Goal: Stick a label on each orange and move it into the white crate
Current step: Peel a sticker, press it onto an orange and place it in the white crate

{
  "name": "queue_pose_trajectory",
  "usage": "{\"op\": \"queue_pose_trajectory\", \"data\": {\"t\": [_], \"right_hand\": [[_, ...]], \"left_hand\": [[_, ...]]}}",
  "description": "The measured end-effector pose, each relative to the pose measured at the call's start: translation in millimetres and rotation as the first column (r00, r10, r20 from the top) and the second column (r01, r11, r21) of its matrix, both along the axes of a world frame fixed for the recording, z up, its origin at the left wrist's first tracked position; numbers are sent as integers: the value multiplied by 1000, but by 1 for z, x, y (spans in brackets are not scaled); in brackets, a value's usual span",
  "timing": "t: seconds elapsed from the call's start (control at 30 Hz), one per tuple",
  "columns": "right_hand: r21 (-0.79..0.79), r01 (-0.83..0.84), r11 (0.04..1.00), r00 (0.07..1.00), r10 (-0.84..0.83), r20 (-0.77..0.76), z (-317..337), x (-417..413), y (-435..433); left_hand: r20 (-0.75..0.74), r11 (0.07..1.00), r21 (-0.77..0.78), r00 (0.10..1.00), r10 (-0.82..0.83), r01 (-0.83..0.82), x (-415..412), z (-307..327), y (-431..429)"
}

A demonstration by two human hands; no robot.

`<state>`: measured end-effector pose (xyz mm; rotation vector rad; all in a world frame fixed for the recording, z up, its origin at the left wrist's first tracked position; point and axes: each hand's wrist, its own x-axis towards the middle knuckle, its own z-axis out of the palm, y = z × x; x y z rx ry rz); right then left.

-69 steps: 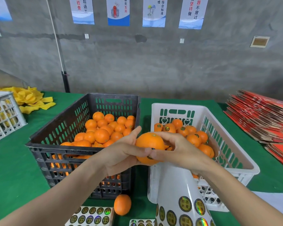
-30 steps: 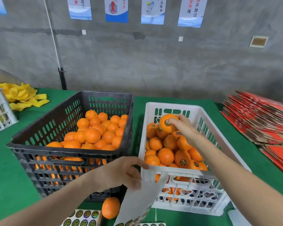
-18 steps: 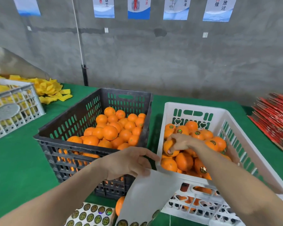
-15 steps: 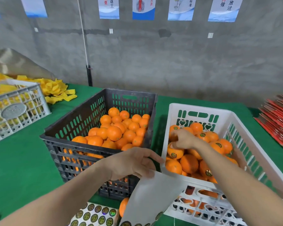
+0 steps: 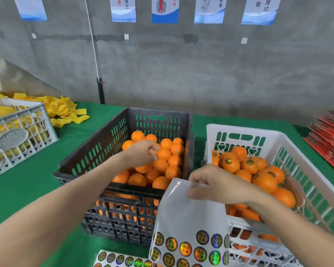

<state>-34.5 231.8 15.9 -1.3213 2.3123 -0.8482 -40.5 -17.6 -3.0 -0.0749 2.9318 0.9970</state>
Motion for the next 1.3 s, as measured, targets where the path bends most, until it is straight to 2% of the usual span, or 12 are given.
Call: {"op": "queue_pose_trajectory", "data": {"t": [0.1,0.2,0.37,0.47,0.53,0.63,0.7,0.8,0.9,1.0,1.17,1.3], "right_hand": [[-1,-2,1000,1000,2,24,4,-6,-9],[-33,26,999,997,-24,71,3,-10,-11],[-52,112,992,980,-102,173,0,-10,-1],[-77,133,988,973,-115,201,-1,-7,5],[-93,137,986,968,-113,225,1,-6,10],[-112,153,982,961,-122,247,4,-5,20],[-140,158,977,960,-119,253,6,-5,28],[-171,183,968,966,-144,214,12,-7,39],[-234,214,948,971,-179,161,17,-12,48],[-270,231,935,973,-215,89,20,-14,51],[-346,251,904,964,-264,8,19,-15,54],[-550,243,799,800,-486,-353,10,1,64]], "left_hand": [[238,784,-590,970,-56,190,-40,-24,-25],[431,663,-667,902,-29,340,-62,-49,-37],[388,695,-640,919,-74,327,-78,-62,-46],[234,917,-371,971,-56,143,-78,-51,-47],[103,999,34,995,16,-19,-67,-32,-43],[73,686,723,996,43,-83,-33,2,-21],[69,407,912,997,-45,-45,-7,17,0],[107,249,967,980,-170,-63,30,27,31],[132,340,940,938,-322,-16,58,38,67],[128,484,875,961,-247,8,70,42,96],[97,353,934,913,-396,54,77,29,105],[109,374,927,974,-201,-26,72,25,119]]}}
